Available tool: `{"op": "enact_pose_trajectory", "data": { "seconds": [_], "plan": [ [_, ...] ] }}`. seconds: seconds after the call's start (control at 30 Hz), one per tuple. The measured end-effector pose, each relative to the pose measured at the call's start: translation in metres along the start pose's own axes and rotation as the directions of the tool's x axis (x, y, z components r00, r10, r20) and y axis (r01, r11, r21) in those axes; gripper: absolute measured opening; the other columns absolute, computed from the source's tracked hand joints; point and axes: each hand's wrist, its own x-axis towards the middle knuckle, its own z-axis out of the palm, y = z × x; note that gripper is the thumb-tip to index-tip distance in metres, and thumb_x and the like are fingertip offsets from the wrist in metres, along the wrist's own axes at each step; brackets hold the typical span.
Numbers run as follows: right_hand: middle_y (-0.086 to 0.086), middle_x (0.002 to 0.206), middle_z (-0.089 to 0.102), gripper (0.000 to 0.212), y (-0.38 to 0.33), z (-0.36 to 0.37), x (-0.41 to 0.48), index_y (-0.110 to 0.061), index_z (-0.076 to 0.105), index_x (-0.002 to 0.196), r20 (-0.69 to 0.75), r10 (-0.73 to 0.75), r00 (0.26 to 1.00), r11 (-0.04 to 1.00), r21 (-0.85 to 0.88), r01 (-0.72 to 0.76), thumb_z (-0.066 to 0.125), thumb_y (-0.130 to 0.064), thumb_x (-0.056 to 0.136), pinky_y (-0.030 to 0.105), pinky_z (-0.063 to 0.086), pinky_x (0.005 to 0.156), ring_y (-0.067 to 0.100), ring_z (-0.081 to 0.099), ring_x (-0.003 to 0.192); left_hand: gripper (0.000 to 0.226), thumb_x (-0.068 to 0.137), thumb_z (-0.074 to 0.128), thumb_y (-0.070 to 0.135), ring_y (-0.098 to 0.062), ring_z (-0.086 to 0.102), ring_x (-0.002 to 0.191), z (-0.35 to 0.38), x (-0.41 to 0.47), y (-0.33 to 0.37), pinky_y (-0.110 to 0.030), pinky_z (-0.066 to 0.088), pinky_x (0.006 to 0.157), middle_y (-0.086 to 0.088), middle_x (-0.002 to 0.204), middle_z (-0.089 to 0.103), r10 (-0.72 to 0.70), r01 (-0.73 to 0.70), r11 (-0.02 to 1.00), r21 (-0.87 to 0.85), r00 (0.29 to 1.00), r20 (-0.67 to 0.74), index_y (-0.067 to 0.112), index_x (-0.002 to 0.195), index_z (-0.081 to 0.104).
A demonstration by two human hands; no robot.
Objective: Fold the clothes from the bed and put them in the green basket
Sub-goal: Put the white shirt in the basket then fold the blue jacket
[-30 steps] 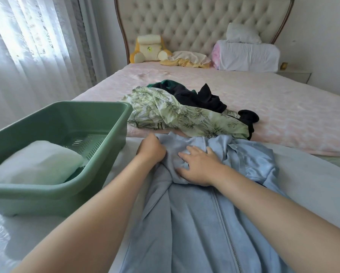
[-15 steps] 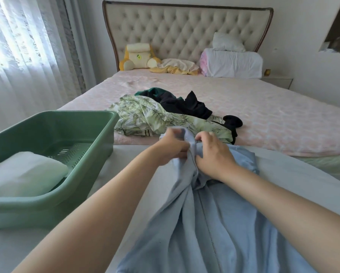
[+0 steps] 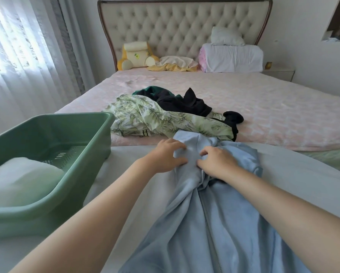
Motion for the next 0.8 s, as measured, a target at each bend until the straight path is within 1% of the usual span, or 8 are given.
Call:
{"op": "enact_pose_trajectory", "data": {
  "seconds": [0.07, 0.17, 0.27, 0.4, 0.47, 0.57, 0.67, 0.8],
  "plan": [
    [0.001, 0.124, 0.063, 0.034, 0.003, -0.003, 0.0, -0.037, 0.061, 0.122, -0.018, 0.005, 1.0, 0.996, 0.093, -0.003, 0.056, -0.029, 0.089, 0.032, 0.044, 0.081, 0.026, 0.058, 0.117, 0.074, 0.09, 0.062, 0.054, -0.018, 0.012, 0.148, 0.005, 0.0, 0.006, -0.038, 0.017, 0.118, 0.007, 0.161, 0.022, 0.0, -0.001, 1.0, 0.029, 0.999, 0.046, 0.033, 0.154, 0.03],
    [-0.004, 0.101, 0.066, 0.029, 0.008, -0.021, -0.002, -0.038, 0.066, 0.107, -0.197, 0.023, 0.98, 0.979, 0.203, 0.018, 0.052, -0.021, 0.088, 0.03, 0.04, 0.073, 0.026, 0.062, 0.102, 0.085, 0.09, 0.052, 0.066, -0.011, 0.0, 0.151, 0.015, 0.003, 0.012, -0.042, 0.012, 0.123, 0.014, 0.165, 0.006, 0.04, -0.046, 0.995, 0.09, 0.997, 0.067, 0.036, 0.158, 0.009],
    [0.003, 0.112, 0.07, 0.031, 0.022, -0.036, -0.004, -0.034, 0.067, 0.114, -0.281, -0.023, 0.959, 0.998, 0.054, 0.04, 0.051, -0.021, 0.091, 0.03, 0.038, 0.074, 0.029, 0.062, 0.106, 0.087, 0.09, 0.044, 0.072, -0.007, -0.004, 0.151, 0.026, 0.005, 0.016, -0.044, 0.01, 0.123, 0.015, 0.166, -0.001, 0.039, -0.049, 0.995, 0.089, 0.993, 0.115, 0.037, 0.158, 0.003],
    [0.003, 0.133, 0.054, 0.039, 0.039, -0.027, -0.008, -0.034, 0.059, 0.125, -0.004, 0.009, 1.0, 0.972, -0.236, -0.01, 0.055, -0.029, 0.086, 0.033, 0.039, 0.092, 0.027, 0.05, 0.124, 0.081, 0.091, 0.036, 0.075, -0.006, -0.009, 0.151, 0.032, 0.008, 0.021, -0.042, 0.001, 0.121, 0.013, 0.166, -0.003, -0.015, -0.005, 0.996, 0.086, 0.975, 0.224, 0.038, 0.158, 0.01],
    [0.004, 0.133, 0.044, 0.048, 0.039, -0.023, -0.004, -0.033, 0.054, 0.128, -0.067, -0.091, 0.994, 0.937, -0.344, 0.062, 0.058, -0.028, 0.08, 0.037, 0.035, 0.101, 0.028, 0.041, 0.126, 0.065, 0.097, 0.03, 0.068, -0.007, -0.01, 0.151, 0.029, 0.011, 0.023, -0.044, 0.0, 0.122, 0.012, 0.166, -0.002, -0.039, 0.043, 0.999, -0.014, 0.976, 0.212, 0.042, 0.155, 0.018],
    [0.004, 0.155, 0.034, 0.063, 0.032, -0.02, 0.0, -0.033, 0.041, 0.146, -0.02, -0.272, 0.962, 0.923, -0.289, 0.254, 0.045, -0.029, 0.083, 0.042, 0.024, 0.115, 0.026, 0.029, 0.142, 0.065, 0.098, 0.028, 0.067, -0.011, -0.012, 0.152, 0.033, 0.011, 0.02, -0.045, 0.001, 0.121, 0.008, 0.166, -0.007, -0.066, 0.059, 0.997, 0.04, 0.98, 0.188, 0.043, 0.156, 0.013],
    [-0.004, 0.169, 0.009, 0.058, 0.035, -0.006, 0.001, -0.033, 0.016, 0.16, 0.281, -0.193, 0.94, 0.943, -0.21, 0.257, 0.025, -0.04, 0.103, 0.048, 0.008, 0.124, 0.017, 0.009, 0.155, 0.073, 0.095, 0.034, 0.07, -0.013, -0.01, 0.152, 0.038, 0.008, 0.017, -0.043, 0.003, 0.121, 0.007, 0.167, -0.006, -0.06, 0.043, 0.993, 0.114, 0.987, 0.149, 0.039, 0.157, 0.011],
    [-0.001, 0.169, 0.001, 0.058, 0.041, -0.006, -0.008, -0.03, 0.014, 0.161, 0.272, -0.183, 0.945, 0.926, -0.275, 0.259, 0.022, -0.047, 0.106, 0.051, 0.002, 0.124, 0.018, 0.001, 0.155, 0.076, 0.094, 0.036, 0.069, -0.017, 0.002, 0.152, 0.036, 0.002, 0.021, -0.045, 0.014, 0.12, 0.007, 0.166, 0.003, -0.058, 0.047, 0.987, 0.154, 0.996, 0.07, 0.033, 0.157, 0.016]
  ]
}}
